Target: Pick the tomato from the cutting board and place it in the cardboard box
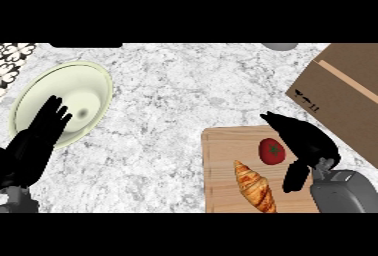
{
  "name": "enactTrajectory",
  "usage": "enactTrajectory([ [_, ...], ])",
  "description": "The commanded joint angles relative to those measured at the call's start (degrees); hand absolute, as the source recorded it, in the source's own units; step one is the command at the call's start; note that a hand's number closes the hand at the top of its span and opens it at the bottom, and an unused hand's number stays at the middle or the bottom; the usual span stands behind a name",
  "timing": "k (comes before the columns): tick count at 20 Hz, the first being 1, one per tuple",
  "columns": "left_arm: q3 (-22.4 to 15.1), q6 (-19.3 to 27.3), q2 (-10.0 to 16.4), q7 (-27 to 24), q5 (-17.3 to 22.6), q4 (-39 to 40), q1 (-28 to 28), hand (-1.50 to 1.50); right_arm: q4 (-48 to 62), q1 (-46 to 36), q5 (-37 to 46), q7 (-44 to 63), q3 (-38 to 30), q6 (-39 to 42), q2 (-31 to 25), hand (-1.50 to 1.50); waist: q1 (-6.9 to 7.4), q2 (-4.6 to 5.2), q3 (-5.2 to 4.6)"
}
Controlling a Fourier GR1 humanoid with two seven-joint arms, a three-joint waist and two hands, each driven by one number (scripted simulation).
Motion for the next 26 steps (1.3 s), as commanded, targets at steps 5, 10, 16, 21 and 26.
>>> enactTrajectory([
  [5, -0.6, -0.5, -2.9, -2.6, -2.5, 1.4, 1.5, 0.0, 5.7, 1.1, 5.3, -3.2, 1.7, -2.7, 2.6, -1.5, 0.07, 0.03, -0.01],
  [10, 3.8, -4.2, -0.2, -4.7, -0.6, 7.3, -1.5, 0.0, 8.8, -1.3, 6.4, -4.5, 0.0, -1.8, 3.8, -1.5, -0.05, 0.05, -0.02],
  [16, 4.0, -3.8, -0.6, 0.7, -0.3, -0.6, -0.1, 0.0, 6.5, 1.7, 7.7, -7.1, -2.2, -1.6, 3.0, -1.5, -0.06, -0.02, -0.01],
  [21, 2.7, -3.1, -2.2, -2.4, -2.9, 4.9, -2.5, 0.0, 11.4, 2.2, 10.6, -14.8, -0.7, -10.3, 2.3, 1.5, -0.23, 0.08, -0.01],
  [26, 5.4, -5.5, -0.7, 1.7, 0.7, -2.2, 2.1, 0.0, 17.5, -4.7, 12.2, -15.9, -1.7, -10.0, 5.0, 1.5, 0.23, 0.02, 0.0],
])
